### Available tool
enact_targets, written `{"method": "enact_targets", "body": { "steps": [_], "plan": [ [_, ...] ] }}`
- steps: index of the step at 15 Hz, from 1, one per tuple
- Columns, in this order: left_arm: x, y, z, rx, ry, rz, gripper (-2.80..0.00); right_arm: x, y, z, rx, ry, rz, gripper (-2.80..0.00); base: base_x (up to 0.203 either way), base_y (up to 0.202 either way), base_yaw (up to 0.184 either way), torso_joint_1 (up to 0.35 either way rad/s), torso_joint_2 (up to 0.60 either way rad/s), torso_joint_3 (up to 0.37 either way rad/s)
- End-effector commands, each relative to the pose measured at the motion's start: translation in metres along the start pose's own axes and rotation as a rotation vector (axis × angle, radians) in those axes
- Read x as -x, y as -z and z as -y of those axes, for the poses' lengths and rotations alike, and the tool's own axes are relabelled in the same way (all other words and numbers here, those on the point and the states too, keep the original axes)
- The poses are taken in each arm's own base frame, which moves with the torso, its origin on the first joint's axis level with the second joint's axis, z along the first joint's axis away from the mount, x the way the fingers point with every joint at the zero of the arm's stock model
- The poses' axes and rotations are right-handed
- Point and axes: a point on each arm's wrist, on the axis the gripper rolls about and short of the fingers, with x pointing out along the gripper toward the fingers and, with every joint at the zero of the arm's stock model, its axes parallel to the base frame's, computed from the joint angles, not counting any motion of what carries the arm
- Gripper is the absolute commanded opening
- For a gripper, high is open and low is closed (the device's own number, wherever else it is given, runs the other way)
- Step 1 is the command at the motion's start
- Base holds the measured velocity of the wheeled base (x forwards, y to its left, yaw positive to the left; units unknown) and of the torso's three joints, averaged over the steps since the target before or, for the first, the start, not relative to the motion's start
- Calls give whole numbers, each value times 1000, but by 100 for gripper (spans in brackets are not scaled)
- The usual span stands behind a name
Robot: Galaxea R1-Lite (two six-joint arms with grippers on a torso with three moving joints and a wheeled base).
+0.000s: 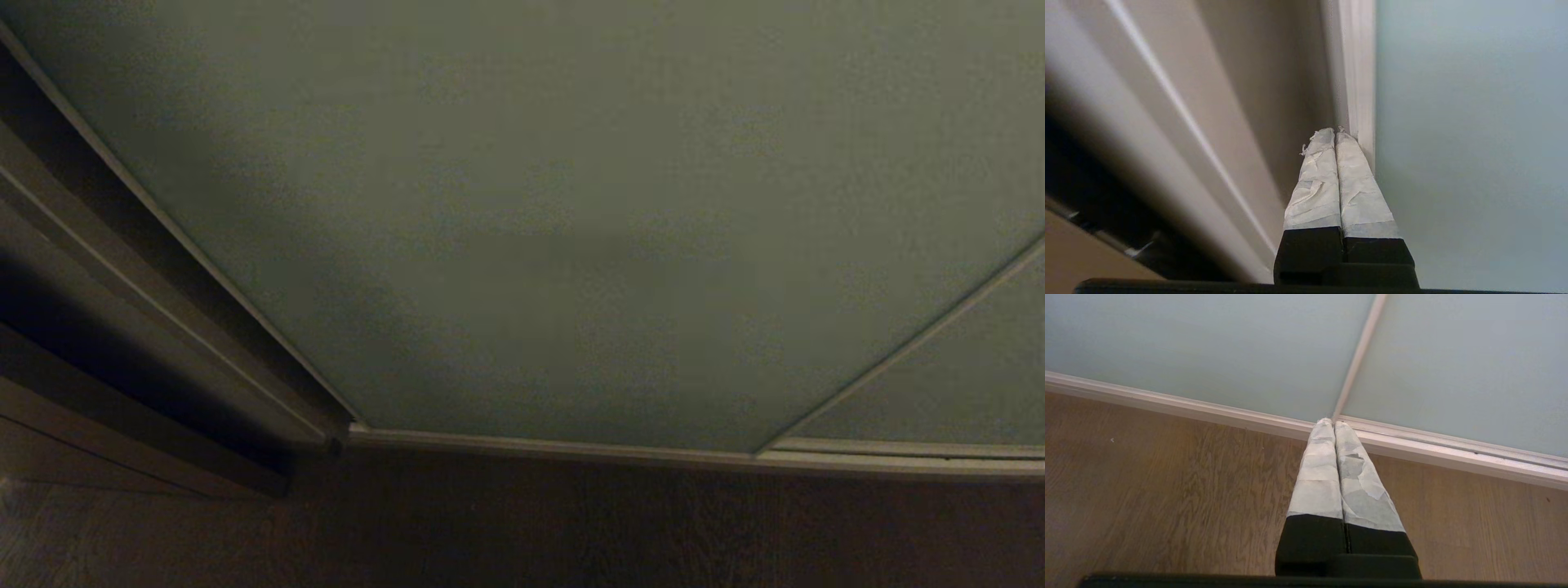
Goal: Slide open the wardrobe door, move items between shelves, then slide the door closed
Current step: Open the door
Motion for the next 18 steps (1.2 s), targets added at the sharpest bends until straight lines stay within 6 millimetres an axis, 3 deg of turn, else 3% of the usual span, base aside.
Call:
{"method": "enact_targets", "body": {
  "steps": [1,7,9,12,18],
  "plan": [
    [17,-11,-7,19,25,34,-280,0,0,0,1,-1,0,-280,0,0,0,0,0,0],
    [76,-34,-24,77,104,102,-280,0,0,0,1,-1,0,-280,0,0,0,0,0,0],
    [85,-30,-28,68,88,78,-280,0,0,0,1,-1,0,-280,0,0,0,0,0,0],
    [66,-9,-20,42,-74,0,-280,0,0,0,1,-1,0,-280,0,0,0,0,0,0],
    [9,23,12,12,-79,-50,-280,0,0,0,1,-1,0,-280,0,0,0,0,0,0]
  ]
}}
